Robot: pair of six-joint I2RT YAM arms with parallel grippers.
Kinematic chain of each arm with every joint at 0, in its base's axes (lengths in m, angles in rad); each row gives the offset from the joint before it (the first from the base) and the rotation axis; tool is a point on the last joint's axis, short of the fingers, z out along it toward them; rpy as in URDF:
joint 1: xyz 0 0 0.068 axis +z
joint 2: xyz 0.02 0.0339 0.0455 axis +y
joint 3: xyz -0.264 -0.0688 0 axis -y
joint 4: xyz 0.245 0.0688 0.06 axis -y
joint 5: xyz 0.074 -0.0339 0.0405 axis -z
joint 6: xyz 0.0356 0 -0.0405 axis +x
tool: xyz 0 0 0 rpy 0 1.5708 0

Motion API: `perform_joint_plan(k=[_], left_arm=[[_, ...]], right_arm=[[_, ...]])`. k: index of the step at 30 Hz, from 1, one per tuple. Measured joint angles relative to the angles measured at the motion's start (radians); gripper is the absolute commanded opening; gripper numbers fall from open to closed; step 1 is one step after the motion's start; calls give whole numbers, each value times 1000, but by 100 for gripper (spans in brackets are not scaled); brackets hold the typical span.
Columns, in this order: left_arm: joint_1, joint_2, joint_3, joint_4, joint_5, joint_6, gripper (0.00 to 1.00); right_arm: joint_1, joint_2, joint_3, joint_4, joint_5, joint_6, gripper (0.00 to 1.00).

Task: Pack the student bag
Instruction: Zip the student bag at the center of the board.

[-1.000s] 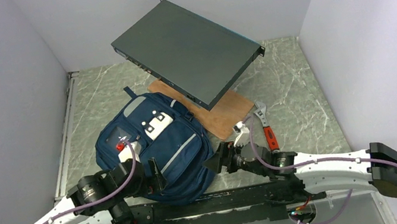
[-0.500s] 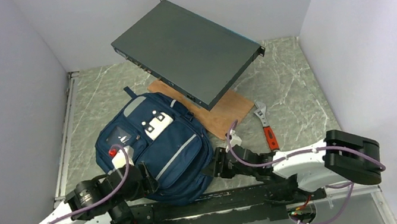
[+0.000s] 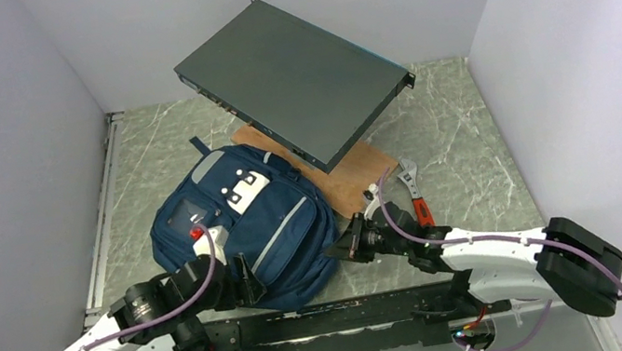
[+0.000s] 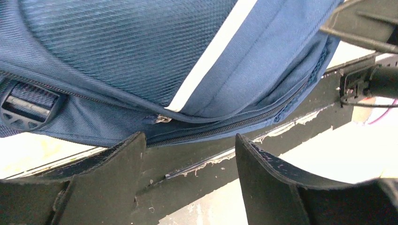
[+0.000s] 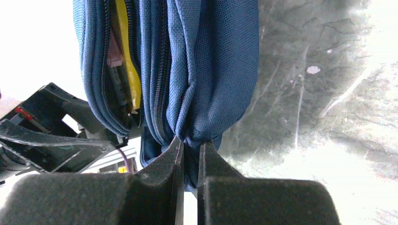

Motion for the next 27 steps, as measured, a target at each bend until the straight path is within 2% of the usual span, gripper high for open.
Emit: perform_joint_plan(k=[7,10,12,16,19,22,27], left_arm=[[0,68,-1,96,74,96,56],[0,119,-1,131,86,123,55],[0,164,0,126,82,128,58],[-6,222,2,111,67,130,82],[-9,219,9,99,51,123,88],[-14,188,14,102,49,123,89],[-16,134,14,105,29,124,75]], right_arm=[[-79,-25,27,-40,-110,-14,0],[-98,-21,27,-36,-142,-14,0],[-106,-14,27,-28,-159,-14,0],[-135,-3,27,-11,-202,-14,0],[-189,-1,20,19,-257,-14,0],[-236,-1,18,27,-306,-14,0],[-285,-4,18,27,-373,-19,0]])
